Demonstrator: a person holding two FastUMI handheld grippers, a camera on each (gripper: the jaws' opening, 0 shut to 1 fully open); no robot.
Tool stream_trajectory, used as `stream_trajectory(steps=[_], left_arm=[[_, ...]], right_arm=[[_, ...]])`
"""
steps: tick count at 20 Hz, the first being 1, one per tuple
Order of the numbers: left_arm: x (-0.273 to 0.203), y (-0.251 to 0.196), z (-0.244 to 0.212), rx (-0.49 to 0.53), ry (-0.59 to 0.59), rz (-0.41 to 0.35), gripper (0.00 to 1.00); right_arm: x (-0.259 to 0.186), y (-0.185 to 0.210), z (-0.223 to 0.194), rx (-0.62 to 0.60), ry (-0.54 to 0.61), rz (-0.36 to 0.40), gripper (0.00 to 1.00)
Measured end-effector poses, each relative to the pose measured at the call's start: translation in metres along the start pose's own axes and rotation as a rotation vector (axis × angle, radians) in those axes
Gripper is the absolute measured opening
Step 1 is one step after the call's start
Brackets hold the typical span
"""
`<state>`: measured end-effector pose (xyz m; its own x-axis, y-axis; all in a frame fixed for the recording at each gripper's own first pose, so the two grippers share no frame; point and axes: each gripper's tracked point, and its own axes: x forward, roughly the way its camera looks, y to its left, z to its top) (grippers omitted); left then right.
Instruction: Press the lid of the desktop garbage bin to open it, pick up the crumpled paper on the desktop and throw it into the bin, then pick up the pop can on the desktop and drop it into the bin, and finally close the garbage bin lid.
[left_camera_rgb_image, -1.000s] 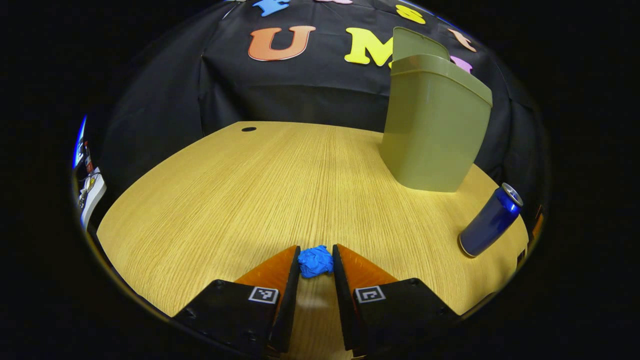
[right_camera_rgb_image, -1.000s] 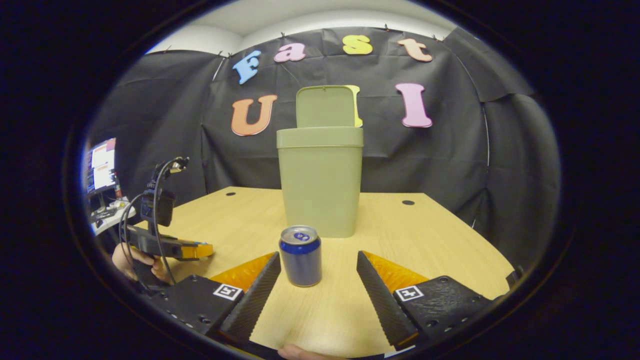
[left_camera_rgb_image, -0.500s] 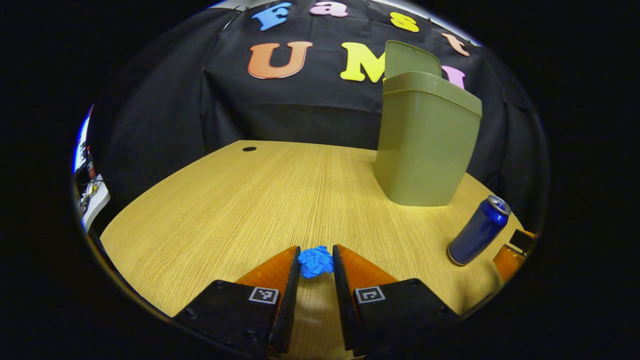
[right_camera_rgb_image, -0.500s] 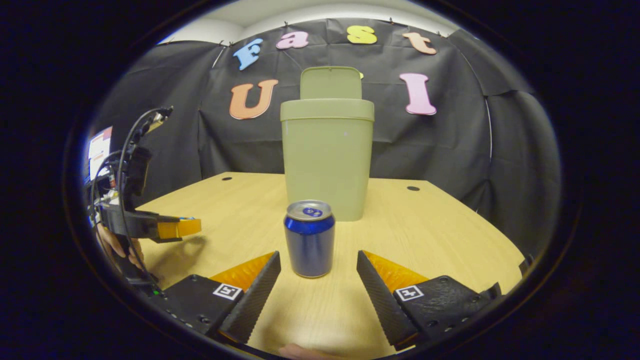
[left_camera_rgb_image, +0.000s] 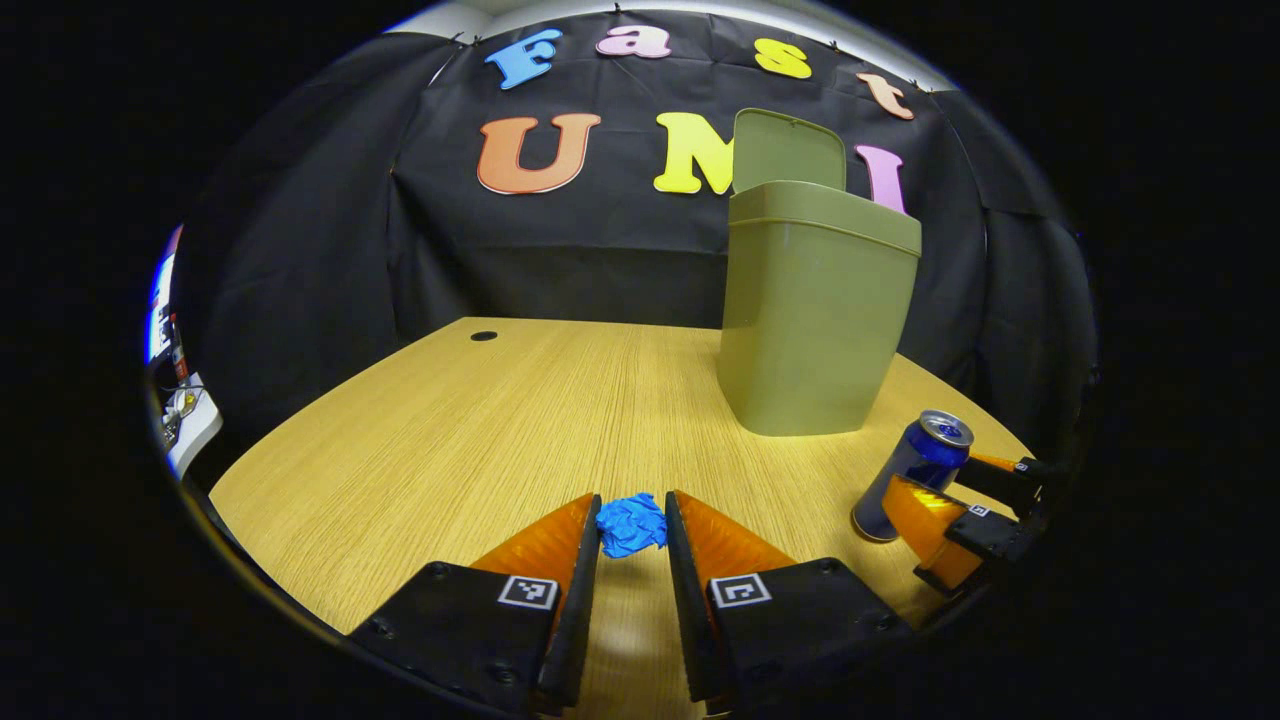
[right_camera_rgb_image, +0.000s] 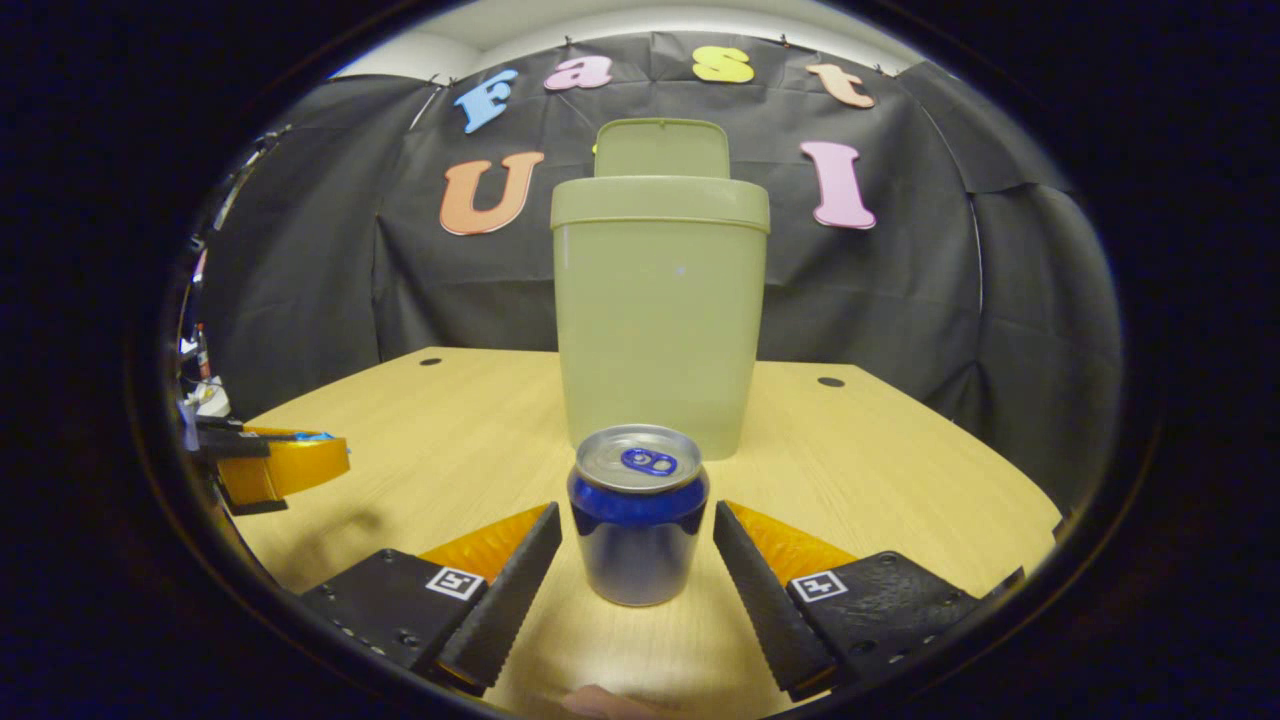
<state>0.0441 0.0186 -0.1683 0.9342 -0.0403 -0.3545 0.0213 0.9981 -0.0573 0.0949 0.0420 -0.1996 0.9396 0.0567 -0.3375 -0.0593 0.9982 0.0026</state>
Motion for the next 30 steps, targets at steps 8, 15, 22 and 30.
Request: stream_trajectory(steps=[8, 15, 22, 30], left_arm=[[0.001, 0.003, 0.001, -0.002, -0.011, -0.002, 0.41], [-0.020, -0.009, 0.044, -0.013, -0.095, -0.014, 0.42], [-0.014, -0.061, 0.136, 0.019, -0.166, -0.099, 0.41], [0.040, -0.133, 0.250, 0.002, -0.165, -0.220, 0.41]], right_arm=[[0.001, -0.015, 0.003, 0.038, 0.010, -0.022, 0.81], [-0.046, -0.034, 0.046, 0.043, -0.079, -0.005, 0.79], [-0.102, -0.042, 0.102, 0.021, -0.163, 0.023, 0.79], [-0.115, -0.056, 0.120, 0.041, -0.196, 0.017, 0.79]])
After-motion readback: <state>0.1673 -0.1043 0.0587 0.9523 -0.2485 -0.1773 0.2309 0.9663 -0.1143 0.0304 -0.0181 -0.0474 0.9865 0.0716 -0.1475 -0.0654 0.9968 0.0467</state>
